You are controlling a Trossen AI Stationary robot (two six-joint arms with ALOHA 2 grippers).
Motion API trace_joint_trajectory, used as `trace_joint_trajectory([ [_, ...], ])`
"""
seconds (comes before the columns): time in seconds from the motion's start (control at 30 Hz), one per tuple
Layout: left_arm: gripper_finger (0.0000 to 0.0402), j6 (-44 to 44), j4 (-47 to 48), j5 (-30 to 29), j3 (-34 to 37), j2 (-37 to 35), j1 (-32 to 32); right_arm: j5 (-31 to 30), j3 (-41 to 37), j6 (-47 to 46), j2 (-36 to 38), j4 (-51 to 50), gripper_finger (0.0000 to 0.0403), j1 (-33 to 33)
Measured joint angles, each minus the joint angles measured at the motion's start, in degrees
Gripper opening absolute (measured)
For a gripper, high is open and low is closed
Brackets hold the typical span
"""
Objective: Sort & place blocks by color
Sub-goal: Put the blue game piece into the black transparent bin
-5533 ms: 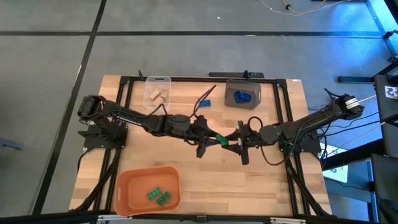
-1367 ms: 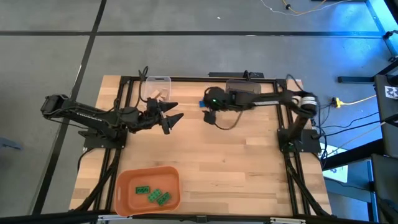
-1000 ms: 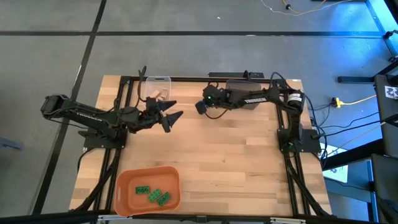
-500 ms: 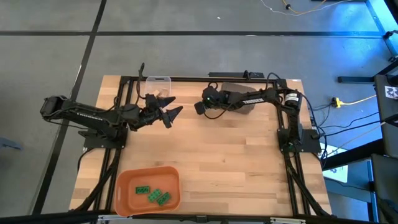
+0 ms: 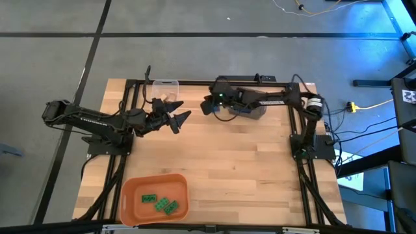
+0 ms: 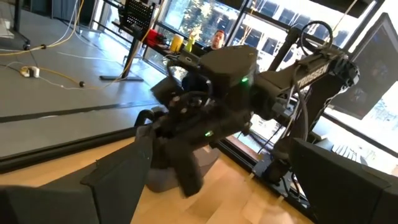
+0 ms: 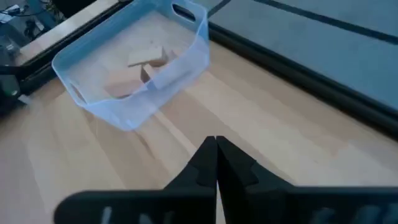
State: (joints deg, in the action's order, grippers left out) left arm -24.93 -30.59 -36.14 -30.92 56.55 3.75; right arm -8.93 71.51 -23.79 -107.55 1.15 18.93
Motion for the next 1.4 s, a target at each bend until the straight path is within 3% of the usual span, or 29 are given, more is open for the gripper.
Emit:
trace_joint_trajectory([
  [0.1, 0.0369, 0.0, 0.0, 0.0, 0.0, 0.0, 0.0, -0.6, 5.0, -1.0, -5.2, -5.1, 0.0000, -1.4],
  [0.3, 0.0369, 0.0, -0.2, 0.0, 0.0, 0.0, 0.0, -11.3, 16.6, -8.9, -13.9, -22.6, 0.0000, -3.2],
  [0.6, 0.0369, 0.0, -2.1, 0.0, 0.0, 0.0, 0.0, -13.7, 18.4, -8.4, -18.1, -28.0, 0.0000, -3.3],
  [0.8, 0.0369, 0.0, -3.1, -0.1, 0.0, 0.0, 0.0, -10.2, 18.5, -4.9, -18.2, -27.9, 0.0000, -4.3],
  [1.07, 0.0369, 0.0, -3.5, -0.1, 0.0, 0.0, 0.0, -5.2, 18.7, 7.9, -17.9, -30.4, 0.0000, -6.9],
  [1.23, 0.0369, 0.0, -3.6, -0.3, 0.0, 0.0, 0.0, 0.9, 18.7, 13.0, -17.8, -34.0, 0.0000, -11.5],
  [1.4, 0.0369, 0.0, -3.6, -0.5, 0.0, 0.0, 0.0, 3.0, 16.4, 16.3, -15.6, -42.4, 0.0000, -18.3],
])
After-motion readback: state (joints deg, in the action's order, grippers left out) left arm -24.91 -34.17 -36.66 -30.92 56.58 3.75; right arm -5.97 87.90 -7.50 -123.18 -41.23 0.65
